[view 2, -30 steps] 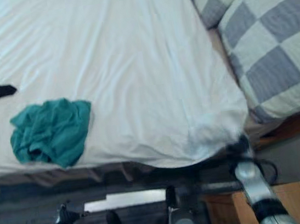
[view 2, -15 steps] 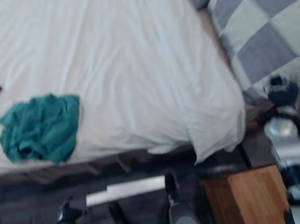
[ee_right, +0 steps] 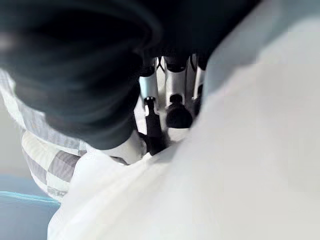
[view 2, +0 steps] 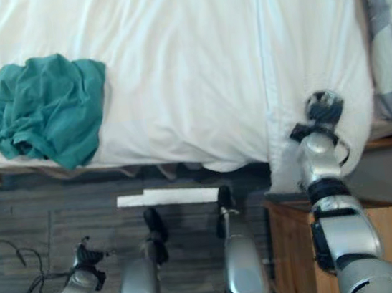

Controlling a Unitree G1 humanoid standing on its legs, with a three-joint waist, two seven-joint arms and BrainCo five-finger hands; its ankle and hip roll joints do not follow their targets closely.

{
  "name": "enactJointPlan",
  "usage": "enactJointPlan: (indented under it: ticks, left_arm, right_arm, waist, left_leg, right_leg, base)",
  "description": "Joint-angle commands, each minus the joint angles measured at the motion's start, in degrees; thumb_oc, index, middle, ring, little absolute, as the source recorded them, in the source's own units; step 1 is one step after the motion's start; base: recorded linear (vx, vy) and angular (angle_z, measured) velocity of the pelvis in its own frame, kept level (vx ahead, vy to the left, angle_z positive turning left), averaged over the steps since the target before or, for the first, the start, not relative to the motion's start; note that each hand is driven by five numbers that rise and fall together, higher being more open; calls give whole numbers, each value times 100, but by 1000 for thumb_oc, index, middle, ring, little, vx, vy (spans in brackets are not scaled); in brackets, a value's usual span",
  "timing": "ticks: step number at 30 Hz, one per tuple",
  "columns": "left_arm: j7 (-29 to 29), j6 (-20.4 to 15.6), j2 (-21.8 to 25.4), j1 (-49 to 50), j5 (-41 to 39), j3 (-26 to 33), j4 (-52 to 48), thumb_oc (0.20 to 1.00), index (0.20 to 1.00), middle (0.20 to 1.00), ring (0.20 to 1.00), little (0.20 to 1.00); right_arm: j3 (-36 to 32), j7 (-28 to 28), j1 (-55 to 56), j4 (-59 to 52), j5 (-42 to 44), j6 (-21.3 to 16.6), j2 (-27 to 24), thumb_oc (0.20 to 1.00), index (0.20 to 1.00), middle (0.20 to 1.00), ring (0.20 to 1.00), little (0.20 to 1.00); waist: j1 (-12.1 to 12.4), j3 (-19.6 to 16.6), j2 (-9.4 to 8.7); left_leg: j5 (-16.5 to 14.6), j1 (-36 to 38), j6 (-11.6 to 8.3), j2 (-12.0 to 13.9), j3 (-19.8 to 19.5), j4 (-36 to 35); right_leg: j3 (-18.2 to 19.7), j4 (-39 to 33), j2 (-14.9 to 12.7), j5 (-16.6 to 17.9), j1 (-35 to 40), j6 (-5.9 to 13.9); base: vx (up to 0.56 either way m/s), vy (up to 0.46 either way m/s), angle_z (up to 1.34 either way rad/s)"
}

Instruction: Tidy up the quilt and then pick up the clothes from the bed and put them into the laundry hamper.

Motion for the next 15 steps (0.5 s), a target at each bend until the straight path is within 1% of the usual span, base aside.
enactJointPlan:
  ticks: [1,2,6,7,8,9,10,11,12,13,14,15]
  left_arm:
    - [131,67,-159,7,-18,-129,410,1000,1000,1000,1000,1000]
    - [132,66,-159,13,-18,-130,409,1000,1000,1000,1000,1000]
    - [70,66,-266,83,148,-142,420,1000,1000,1000,1000,1000]
    - [43,31,-325,183,210,-158,403,1000,1000,1000,1000,1000]
    - [43,31,-323,185,210,-157,403,1000,1000,1000,1000,1000]
    - [-23,28,-357,283,253,-138,384,1000,1000,1000,1000,1000]
    - [-43,35,-366,303,242,-129,372,1000,1000,1000,1000,1000]
    - [-43,35,-363,302,242,-127,371,1000,1000,1000,1000,1000]
    - [-57,28,-361,336,228,-119,338,1000,1000,1000,1000,1000]
    - [-57,28,-358,334,229,-117,338,1000,1000,1000,1000,1000]
    - [-74,31,-263,370,239,-125,306,1000,1000,1000,1000,1000]
    - [-74,32,-260,370,239,-123,305,1000,1000,1000,1000,1000]
  right_arm:
    - [356,460,1921,1937,381,1123,828,200,200,200,200,200]
    - [357,461,1927,1936,381,1122,828,200,200,200,200,200]
    - [285,688,2846,2421,-164,1409,987,200,200,200,200,200]
    - [175,781,3143,2578,-292,1478,1048,705,705,705,705,705]
    - [176,781,3145,2577,-292,1479,1050,1000,1000,1000,1000,1000]
    - [202,851,3347,2547,-420,1547,1146,1000,1000,1000,1000,1000]
    - [244,895,3367,2538,-501,1591,1201,1000,1000,1000,1000,1000]
    - [245,894,3366,2537,-501,1592,1204,1000,1000,1000,1000,1000]
    - [447,914,3296,2454,-719,1604,1258,1000,1000,1000,1000,1000]
    - [447,913,3293,2453,-719,1605,1261,1000,1000,1000,1000,1000]
    - [754,1001,3227,2320,-981,1542,1305,1000,1000,1000,1000,1000]
    - [755,1001,3226,2319,-981,1542,1307,1000,1000,1000,1000,1000]
  waist:
    - [-300,-454,236]
    - [-299,-447,235]
    - [-521,-838,90]
    - [-591,-1053,24]
    - [-589,-1066,19]
    - [-625,-1236,-37]
    - [-634,-1277,-62]
    - [-632,-1288,-67]
    - [-600,-1261,-41]
    - [-594,-1271,-43]
    - [-570,-1253,4]
    - [-564,-1265,4]
  left_leg:
    - [-747,29,-101,313,-1,528]
    - [-741,52,-101,310,2,510]
    - [-688,702,-12,-12,81,-116]
    - [-627,999,49,-176,114,-481]
    - [-601,992,53,-186,119,-504]
    - [-554,1228,113,-340,123,-852]
    - [-513,1324,137,-400,143,-1013]
    - [-493,1312,139,-406,148,-1025]
    - [-444,1456,183,-393,238,-1184]
    - [-430,1441,183,-393,246,-1188]
    - [-444,1464,214,-375,288,-1133]
    - [-438,1445,212,-370,294,-1128]
  right_leg:
    - [102,-375,-168,-595,341,390]
    - [100,-392,-167,-588,364,392]
    - [94,-1185,-170,-236,1064,542]
    - [84,-1439,-244,-92,1318,635]
    - [87,-1459,-248,-70,1308,633]
    - [98,-1554,-331,36,1434,734]
    - [87,-1529,-379,113,1438,794]
    - [92,-1541,-381,131,1423,791]
    - [67,-1252,-357,44,1319,833]
    - [76,-1258,-354,58,1299,828]
    - [106,-779,-78,-224,1321,753]
    - [112,-784,-72,-212,1303,747]
  base:
    - [114,102,-6]
    - [94,95,-9]
    - [120,206,-3]
    - [100,229,-8]
    - [80,317,-8]
    - [5,207,-12]
    - [4,207,-14]
    - [-83,175,-20]
    - [-74,113,-16]
    - [-133,181,-20]
    - [-74,63,-18]
    - [-89,91,-13]
